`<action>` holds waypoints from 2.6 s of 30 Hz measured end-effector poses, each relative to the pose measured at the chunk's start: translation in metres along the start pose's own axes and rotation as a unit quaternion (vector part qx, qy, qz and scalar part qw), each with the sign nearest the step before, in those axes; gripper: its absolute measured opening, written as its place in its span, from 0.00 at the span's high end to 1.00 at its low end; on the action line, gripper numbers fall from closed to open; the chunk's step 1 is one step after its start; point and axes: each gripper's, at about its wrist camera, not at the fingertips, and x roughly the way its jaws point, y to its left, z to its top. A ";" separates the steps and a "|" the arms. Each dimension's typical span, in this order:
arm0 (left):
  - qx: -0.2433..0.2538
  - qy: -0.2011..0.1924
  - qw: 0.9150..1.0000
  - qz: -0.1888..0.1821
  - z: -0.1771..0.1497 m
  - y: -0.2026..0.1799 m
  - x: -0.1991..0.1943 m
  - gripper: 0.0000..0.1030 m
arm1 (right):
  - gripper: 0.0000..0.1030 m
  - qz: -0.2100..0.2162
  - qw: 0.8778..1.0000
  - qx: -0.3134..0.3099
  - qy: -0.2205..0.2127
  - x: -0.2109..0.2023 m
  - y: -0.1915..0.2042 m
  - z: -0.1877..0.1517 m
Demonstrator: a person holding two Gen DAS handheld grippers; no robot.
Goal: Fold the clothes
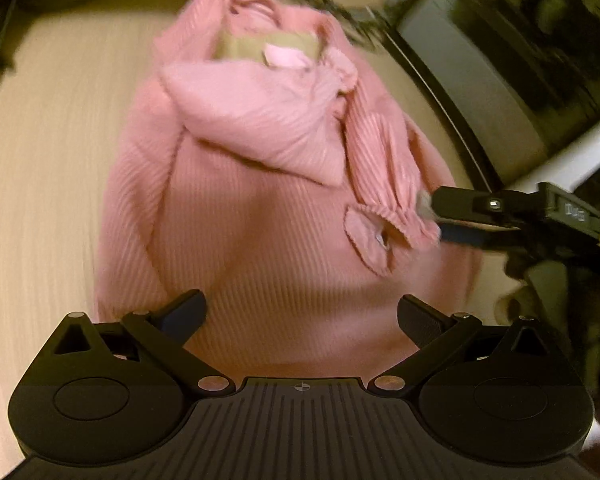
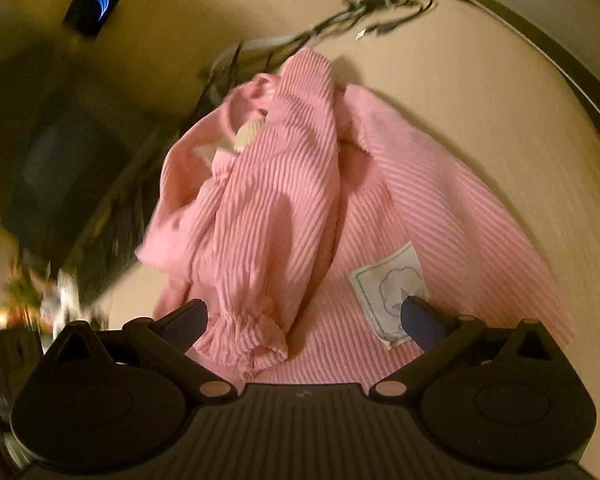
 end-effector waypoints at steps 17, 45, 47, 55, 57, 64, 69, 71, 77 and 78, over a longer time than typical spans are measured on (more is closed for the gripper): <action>0.312 -0.095 0.941 0.092 0.042 -0.049 0.031 0.69 | 0.00 -0.084 0.995 -0.036 0.051 -0.011 0.032 -0.028; -0.033 -0.221 0.975 -0.018 0.028 0.105 -0.081 0.09 | 0.87 -0.199 0.929 -0.311 0.034 0.024 0.140 -0.011; -0.021 -0.215 0.976 -0.022 0.030 0.094 -0.073 0.09 | 0.87 -0.267 0.883 -0.383 -0.059 -0.006 0.152 0.025; -0.039 -0.207 0.978 -0.009 0.039 0.087 -0.038 0.09 | 0.57 -0.422 0.793 -0.359 -0.254 -0.060 0.164 0.124; -0.054 -0.201 0.978 0.007 0.041 0.089 -0.030 0.09 | 0.46 -0.433 0.786 -0.362 -0.252 -0.037 0.157 0.124; -0.188 -0.220 0.942 0.171 0.074 0.107 -0.012 0.08 | 0.46 -0.370 0.816 -0.372 -0.244 -0.002 0.155 0.110; -0.218 -0.233 0.908 0.270 0.095 0.119 0.001 0.29 | 0.46 -0.323 0.833 -0.388 -0.227 0.018 0.152 0.102; -0.212 -0.227 0.904 0.295 0.100 0.123 0.005 0.70 | 0.46 -0.271 0.868 -0.363 -0.203 0.018 0.145 0.103; -0.240 -0.292 0.864 0.334 0.067 0.151 -0.050 0.91 | 0.78 -0.134 0.939 -0.301 -0.099 0.041 0.126 0.102; -0.256 -0.302 0.857 0.329 0.062 0.158 -0.065 0.90 | 0.79 -0.120 0.942 -0.301 -0.086 0.049 0.127 0.102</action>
